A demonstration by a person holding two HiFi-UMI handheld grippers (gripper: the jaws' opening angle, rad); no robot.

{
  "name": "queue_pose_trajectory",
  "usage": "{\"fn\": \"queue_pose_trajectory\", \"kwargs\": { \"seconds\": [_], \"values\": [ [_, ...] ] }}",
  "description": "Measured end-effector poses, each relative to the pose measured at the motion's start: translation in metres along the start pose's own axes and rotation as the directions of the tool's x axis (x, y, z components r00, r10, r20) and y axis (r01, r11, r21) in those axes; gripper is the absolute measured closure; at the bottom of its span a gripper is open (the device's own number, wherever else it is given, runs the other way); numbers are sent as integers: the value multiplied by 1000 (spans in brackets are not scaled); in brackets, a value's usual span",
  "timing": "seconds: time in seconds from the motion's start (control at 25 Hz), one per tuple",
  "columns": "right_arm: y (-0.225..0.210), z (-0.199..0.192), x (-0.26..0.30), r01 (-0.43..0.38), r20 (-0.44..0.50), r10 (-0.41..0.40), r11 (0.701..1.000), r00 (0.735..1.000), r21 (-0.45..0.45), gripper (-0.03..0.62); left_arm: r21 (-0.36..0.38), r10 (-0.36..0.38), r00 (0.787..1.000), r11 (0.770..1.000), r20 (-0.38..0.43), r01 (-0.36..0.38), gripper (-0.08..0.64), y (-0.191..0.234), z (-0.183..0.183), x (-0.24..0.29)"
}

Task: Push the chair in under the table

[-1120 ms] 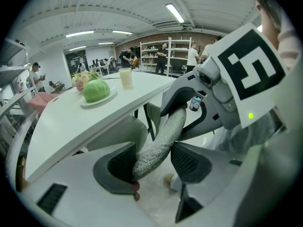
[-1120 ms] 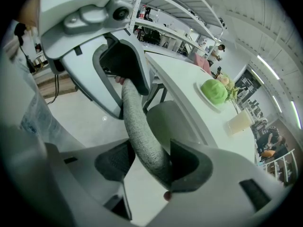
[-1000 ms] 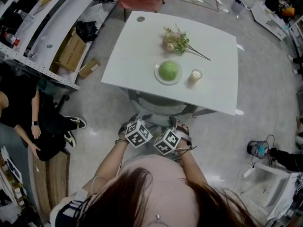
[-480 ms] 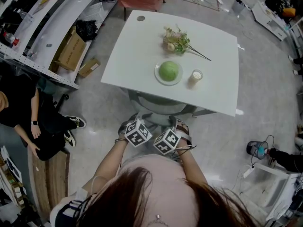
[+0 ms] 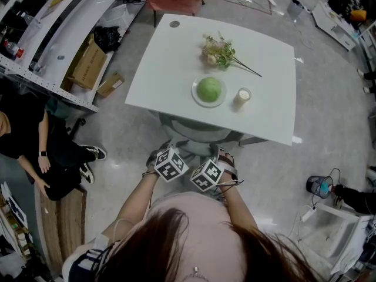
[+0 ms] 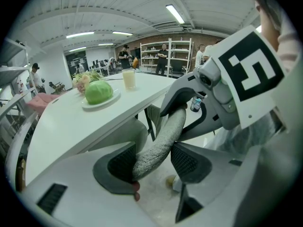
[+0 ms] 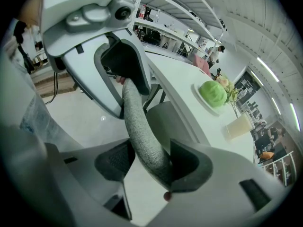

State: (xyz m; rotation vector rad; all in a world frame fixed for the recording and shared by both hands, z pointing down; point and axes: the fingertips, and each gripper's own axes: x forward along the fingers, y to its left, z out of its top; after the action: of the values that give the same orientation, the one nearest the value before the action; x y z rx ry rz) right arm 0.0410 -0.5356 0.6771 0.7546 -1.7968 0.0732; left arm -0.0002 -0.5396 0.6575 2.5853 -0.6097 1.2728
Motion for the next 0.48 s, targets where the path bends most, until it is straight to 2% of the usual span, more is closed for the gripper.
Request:
{"fn": "queue_pose_trajectory", "kwargs": {
  "seconds": [0.48],
  "values": [
    [0,0,-1,-13,0,13,1000,1000,4,359,1,-1,1000,1000,4,1,325,1,1,0]
  ]
}}
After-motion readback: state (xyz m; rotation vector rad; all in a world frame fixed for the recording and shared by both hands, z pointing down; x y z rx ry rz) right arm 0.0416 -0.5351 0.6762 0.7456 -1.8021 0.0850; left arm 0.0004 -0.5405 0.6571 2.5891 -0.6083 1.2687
